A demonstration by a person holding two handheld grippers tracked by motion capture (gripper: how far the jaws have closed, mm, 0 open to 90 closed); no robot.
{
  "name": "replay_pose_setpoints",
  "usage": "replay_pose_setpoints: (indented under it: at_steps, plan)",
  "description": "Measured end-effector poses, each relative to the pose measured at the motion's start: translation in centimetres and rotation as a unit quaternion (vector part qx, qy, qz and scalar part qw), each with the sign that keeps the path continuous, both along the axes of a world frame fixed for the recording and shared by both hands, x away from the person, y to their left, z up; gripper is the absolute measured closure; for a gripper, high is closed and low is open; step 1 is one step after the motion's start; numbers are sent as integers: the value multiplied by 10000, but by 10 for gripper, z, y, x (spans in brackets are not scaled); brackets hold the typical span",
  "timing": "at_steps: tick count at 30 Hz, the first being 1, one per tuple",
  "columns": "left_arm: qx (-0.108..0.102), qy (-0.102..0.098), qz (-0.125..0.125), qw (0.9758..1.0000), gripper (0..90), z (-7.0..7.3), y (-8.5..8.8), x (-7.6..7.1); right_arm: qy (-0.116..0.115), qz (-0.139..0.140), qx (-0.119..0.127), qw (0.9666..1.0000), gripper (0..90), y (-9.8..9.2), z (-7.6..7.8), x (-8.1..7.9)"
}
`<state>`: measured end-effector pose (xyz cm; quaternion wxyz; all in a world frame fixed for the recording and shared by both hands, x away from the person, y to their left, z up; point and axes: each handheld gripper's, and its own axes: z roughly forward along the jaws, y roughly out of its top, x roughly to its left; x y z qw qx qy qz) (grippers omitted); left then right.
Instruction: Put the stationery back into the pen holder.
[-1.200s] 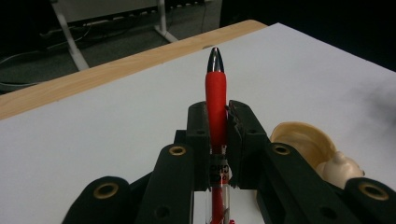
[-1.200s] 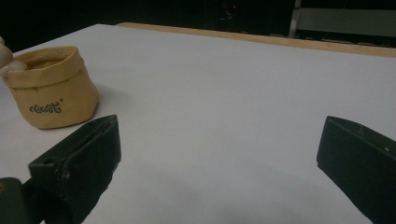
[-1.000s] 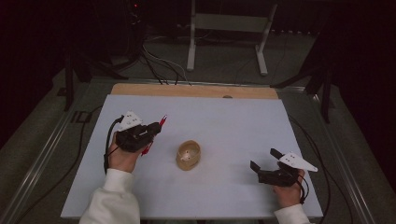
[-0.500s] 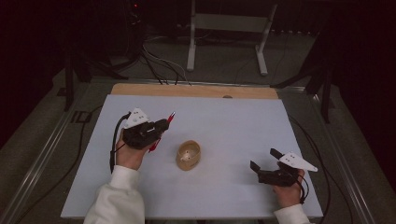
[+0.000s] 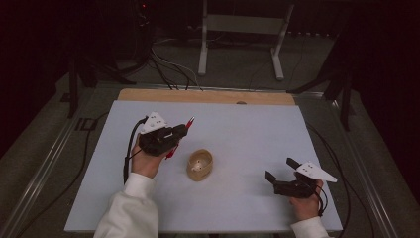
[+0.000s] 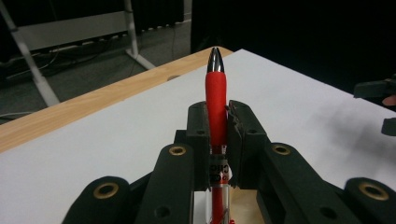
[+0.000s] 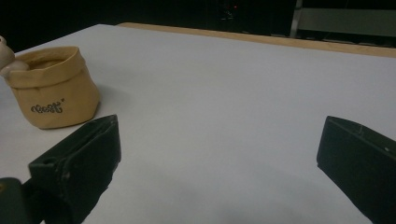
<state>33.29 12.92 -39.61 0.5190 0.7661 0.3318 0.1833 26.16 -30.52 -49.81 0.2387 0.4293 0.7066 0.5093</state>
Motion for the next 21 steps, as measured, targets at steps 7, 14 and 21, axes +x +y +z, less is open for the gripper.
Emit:
replay_pose_setpoints:
  at_steps: [7,14,21]
  plan:
    - [-2,11,-112,9999,807,-1,-10,2,-8,4,-13,10000,2,1,0,0]
    - [4,20,-192,9998,806,-2,-19,4,7,3,2,10000,2,0,0,0]
    - [13,43,-271,9996,805,-4,-27,5,-15,7,-14,10000,2,0,0,0]
